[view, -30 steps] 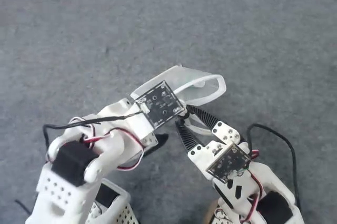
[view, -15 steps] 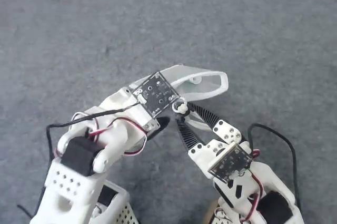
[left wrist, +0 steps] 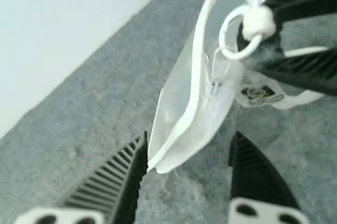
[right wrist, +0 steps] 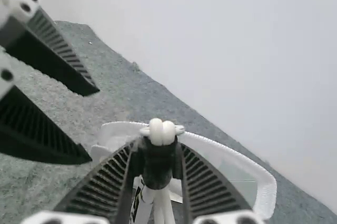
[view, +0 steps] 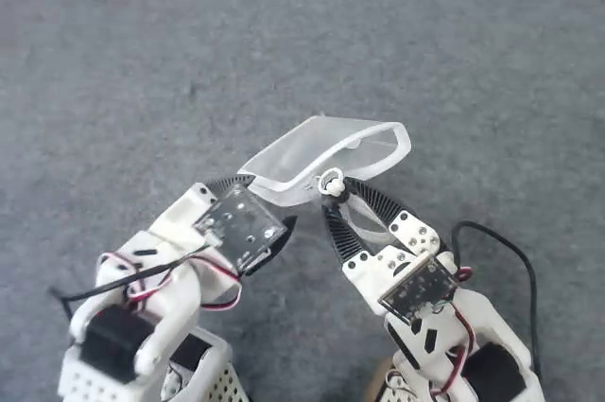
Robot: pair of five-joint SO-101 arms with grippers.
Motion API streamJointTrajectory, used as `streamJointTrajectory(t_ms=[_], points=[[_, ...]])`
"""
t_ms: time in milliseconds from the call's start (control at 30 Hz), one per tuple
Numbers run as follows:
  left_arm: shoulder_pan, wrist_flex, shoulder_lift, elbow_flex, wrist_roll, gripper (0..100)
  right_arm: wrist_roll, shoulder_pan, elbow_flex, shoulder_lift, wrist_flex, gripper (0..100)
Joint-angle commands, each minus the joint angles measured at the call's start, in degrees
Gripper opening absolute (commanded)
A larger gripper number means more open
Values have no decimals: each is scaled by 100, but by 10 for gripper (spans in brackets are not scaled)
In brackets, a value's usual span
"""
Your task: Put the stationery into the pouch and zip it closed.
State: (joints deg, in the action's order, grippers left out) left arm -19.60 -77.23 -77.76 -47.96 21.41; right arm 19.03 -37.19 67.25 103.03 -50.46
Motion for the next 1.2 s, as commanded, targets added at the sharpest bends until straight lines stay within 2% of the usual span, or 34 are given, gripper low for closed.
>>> streamJointTrajectory(t_ms=[0,167,533,800,1000,1167], points=[[-158,536,88,-259,53,238,-211,84,-185,110,163,6],[-440,1037,97,-681,62,238,-229,84,-185,110,163,6],[-431,2848,53,-1912,53,232,-211,84,-167,110,127,6],[-475,2963,44,-1956,18,13,-255,277,-123,110,215,6],[-422,2866,44,-2000,9,9,-651,998,422,101,1244,6],[-413,2848,44,-2088,-35,9,-923,1332,554,101,1613,6]])
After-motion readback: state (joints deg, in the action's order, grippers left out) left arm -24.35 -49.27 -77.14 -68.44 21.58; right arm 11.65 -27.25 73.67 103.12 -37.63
